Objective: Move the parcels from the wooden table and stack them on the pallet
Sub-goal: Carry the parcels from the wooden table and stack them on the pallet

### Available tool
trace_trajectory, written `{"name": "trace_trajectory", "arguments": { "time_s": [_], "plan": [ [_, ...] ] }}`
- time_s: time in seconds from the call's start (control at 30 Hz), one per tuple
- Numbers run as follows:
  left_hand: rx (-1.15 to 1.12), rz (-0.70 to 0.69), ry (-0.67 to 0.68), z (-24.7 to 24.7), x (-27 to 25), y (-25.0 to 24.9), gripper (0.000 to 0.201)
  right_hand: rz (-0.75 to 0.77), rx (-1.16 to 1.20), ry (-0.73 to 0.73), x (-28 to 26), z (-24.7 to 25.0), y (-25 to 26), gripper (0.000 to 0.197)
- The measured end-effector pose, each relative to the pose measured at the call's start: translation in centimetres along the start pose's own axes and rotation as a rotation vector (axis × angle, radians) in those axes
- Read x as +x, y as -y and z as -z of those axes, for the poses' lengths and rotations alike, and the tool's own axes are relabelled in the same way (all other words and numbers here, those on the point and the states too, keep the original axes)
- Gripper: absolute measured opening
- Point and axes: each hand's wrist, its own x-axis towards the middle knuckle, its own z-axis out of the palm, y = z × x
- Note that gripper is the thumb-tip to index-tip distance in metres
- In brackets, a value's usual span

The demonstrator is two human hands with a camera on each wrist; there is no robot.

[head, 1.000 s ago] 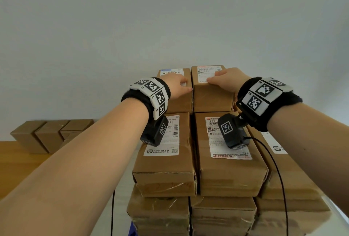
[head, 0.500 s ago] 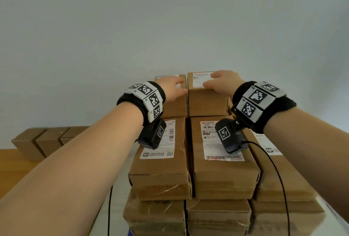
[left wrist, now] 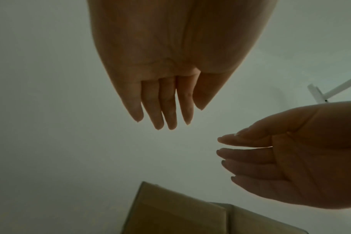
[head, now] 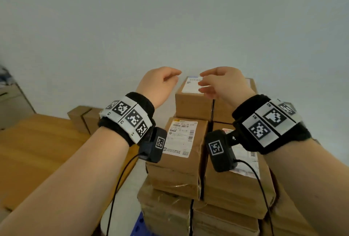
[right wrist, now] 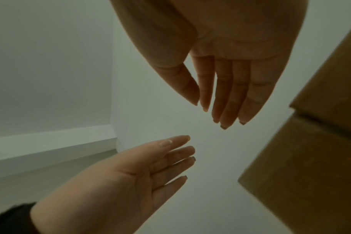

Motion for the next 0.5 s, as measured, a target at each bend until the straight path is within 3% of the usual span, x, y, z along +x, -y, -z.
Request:
{"name": "trace_trajectory", "arguments": {
  "time_s": [0.3,0.5],
  "plan": [
    [-0.110,0.181,-0.131,4.7,-6.5,6.1,0.029,-0.045,0.034,0.206,-3.0,-9.5,0.0,0.016],
    [-0.107,0.225,-0.147,11.7,-10.8,12.8,0.029,-0.034,0.023,0.222,-6.0,-19.0,1.5,0.015]
  ]
}}
